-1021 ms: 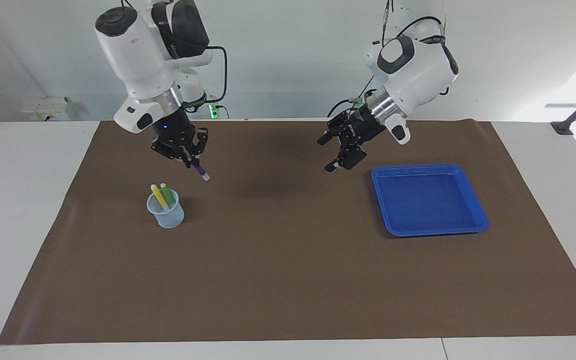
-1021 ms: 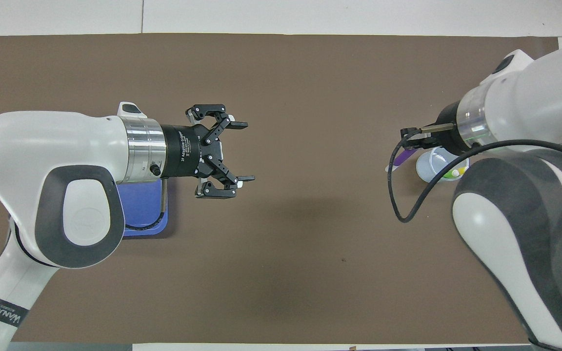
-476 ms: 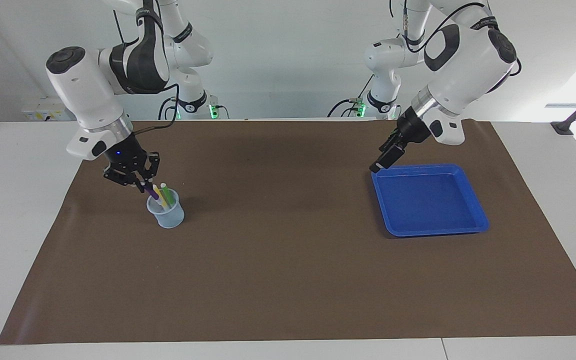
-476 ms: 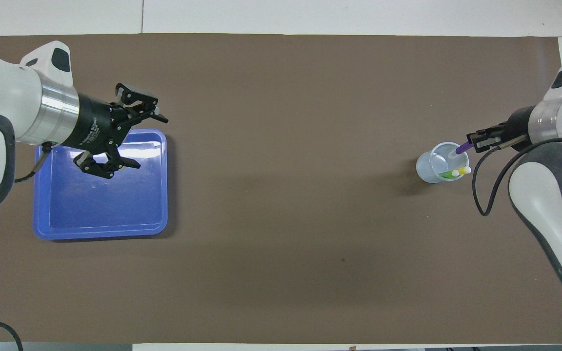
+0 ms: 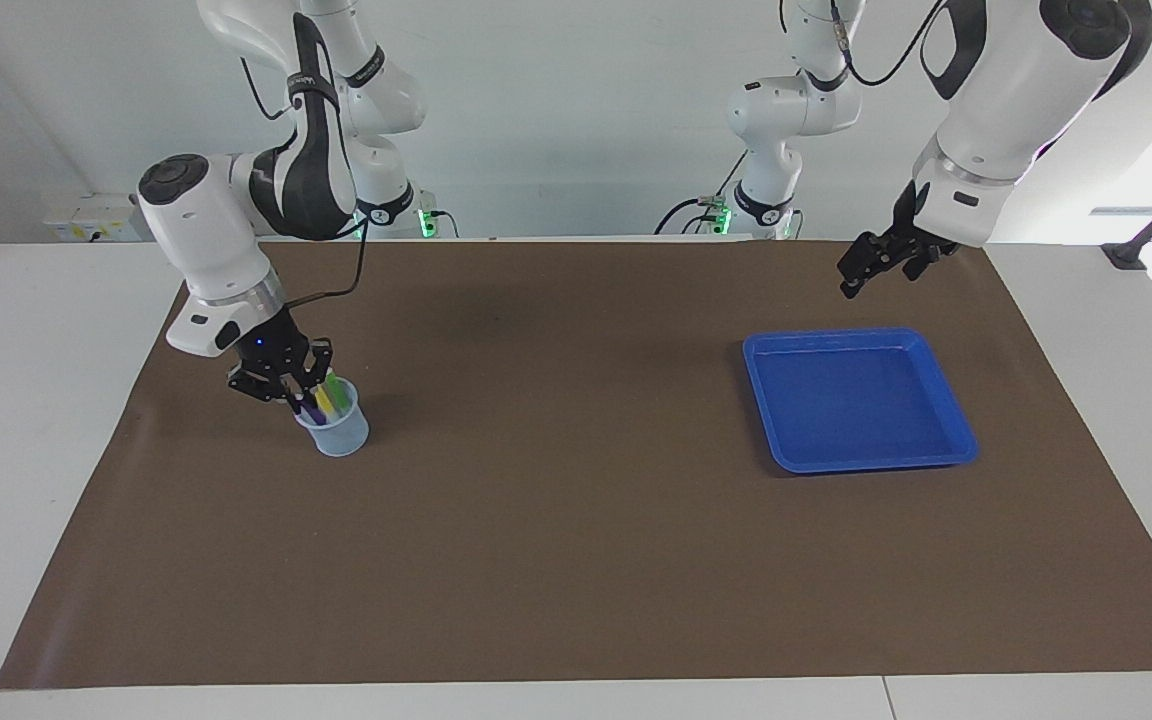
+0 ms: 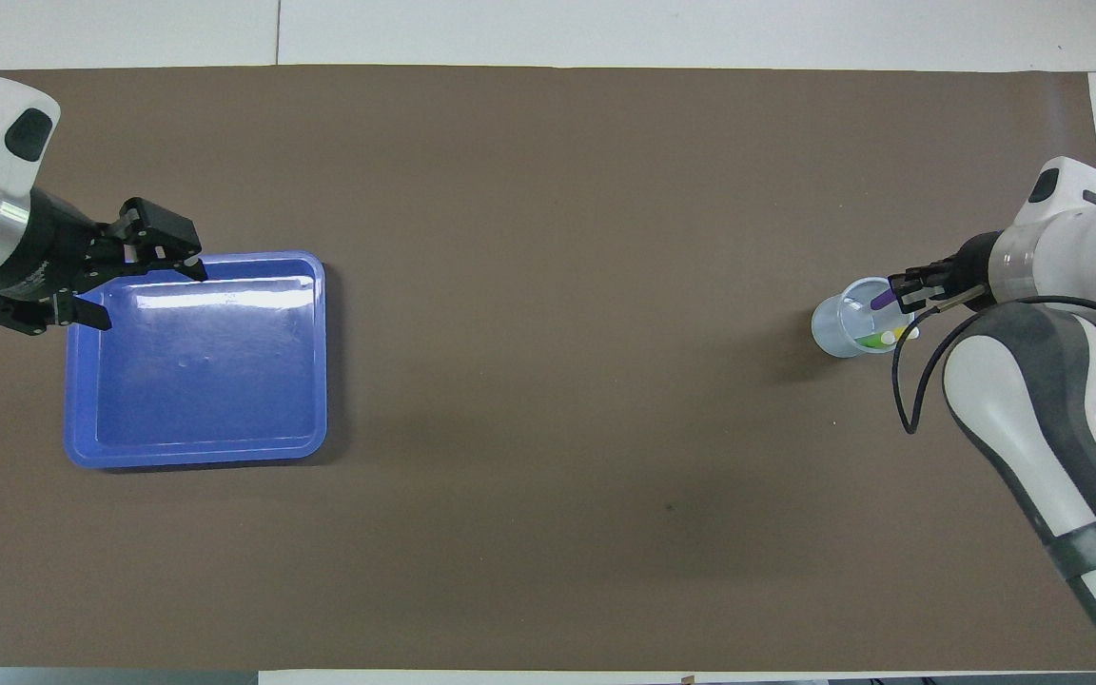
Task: Transfer and insert pens with both arms
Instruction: 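Insert the purple pen into the cup while the left gripper withdraws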
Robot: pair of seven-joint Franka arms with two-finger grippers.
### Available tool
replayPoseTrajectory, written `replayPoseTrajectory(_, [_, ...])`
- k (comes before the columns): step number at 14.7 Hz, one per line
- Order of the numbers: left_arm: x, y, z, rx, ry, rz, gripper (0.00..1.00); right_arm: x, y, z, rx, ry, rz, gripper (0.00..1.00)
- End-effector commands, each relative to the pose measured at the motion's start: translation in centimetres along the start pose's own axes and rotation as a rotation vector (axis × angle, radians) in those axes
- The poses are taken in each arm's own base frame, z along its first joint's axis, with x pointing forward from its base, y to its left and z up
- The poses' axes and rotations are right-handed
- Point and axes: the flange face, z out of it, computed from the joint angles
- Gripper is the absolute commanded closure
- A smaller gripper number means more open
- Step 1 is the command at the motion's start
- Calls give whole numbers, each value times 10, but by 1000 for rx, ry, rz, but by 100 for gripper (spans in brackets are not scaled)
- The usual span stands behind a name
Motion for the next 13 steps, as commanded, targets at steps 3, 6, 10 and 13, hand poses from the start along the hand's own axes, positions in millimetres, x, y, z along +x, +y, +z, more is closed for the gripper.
replayPoseTrajectory(3, [-25, -21, -43, 52, -25, 230, 0, -3, 0, 20, -26, 14, -26, 100])
replayPoseTrajectory(6, [-24, -20, -42, -3, 19, 216, 0, -3, -1, 20, -26, 14, -22, 30])
replayPoseTrajectory(10, [-4, -6, -22, -21, 39, 147, 0, 6, 2, 8, -31, 32, -21, 0])
replayPoseTrajectory(13, [-5, -7, -23, -34, 18, 138, 0, 19, 4, -29, -30, 43, -20, 0])
